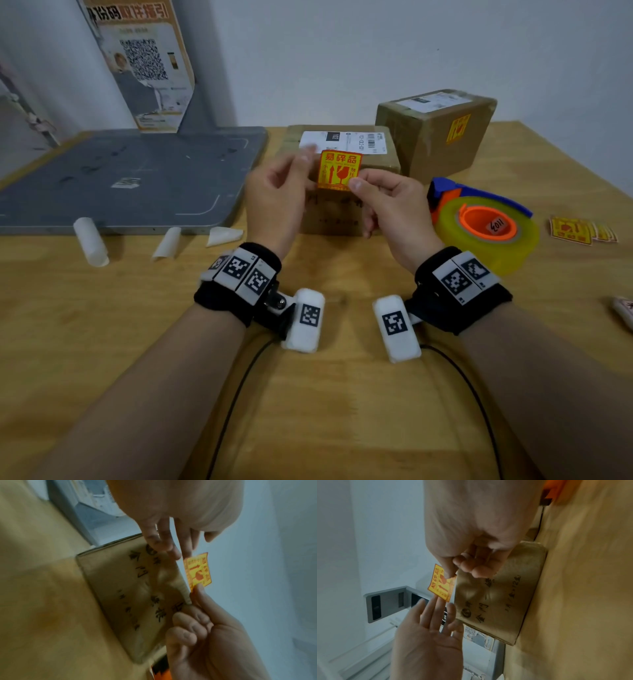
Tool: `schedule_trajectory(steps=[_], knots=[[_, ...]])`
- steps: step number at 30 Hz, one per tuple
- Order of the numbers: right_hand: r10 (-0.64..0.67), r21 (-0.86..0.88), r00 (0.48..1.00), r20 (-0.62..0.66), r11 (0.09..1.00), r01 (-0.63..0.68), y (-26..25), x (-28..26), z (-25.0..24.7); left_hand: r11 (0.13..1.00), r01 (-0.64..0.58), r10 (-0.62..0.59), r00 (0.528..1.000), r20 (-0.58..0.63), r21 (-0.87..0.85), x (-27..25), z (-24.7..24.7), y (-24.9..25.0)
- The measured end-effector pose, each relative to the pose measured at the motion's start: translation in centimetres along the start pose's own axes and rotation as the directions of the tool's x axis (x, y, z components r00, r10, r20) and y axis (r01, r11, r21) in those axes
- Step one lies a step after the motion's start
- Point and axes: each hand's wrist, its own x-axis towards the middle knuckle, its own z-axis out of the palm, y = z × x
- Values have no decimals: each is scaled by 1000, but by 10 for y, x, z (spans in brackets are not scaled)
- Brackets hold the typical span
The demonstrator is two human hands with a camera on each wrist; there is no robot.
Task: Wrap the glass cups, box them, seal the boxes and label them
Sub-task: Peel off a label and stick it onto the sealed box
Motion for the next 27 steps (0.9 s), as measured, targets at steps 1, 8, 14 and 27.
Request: schedule_trajectory(steps=[1,8,14,27], knots=[[3,22,1000,1,1000,-3,0,0,-2,999,-33,32,998,-62,-9,6,0,1],[57,91,997,45,994,-61,6,0,-12,987,-31,27,999,29,158,28,-3,-24],[146,36,989,35,988,-147,11,-4,-17,991,4,-11,999,49,134,27,-1,-27],[208,30,978,8,978,-208,16,-6,-15,980,-3,-10,998,64,200,23,2,-24]])
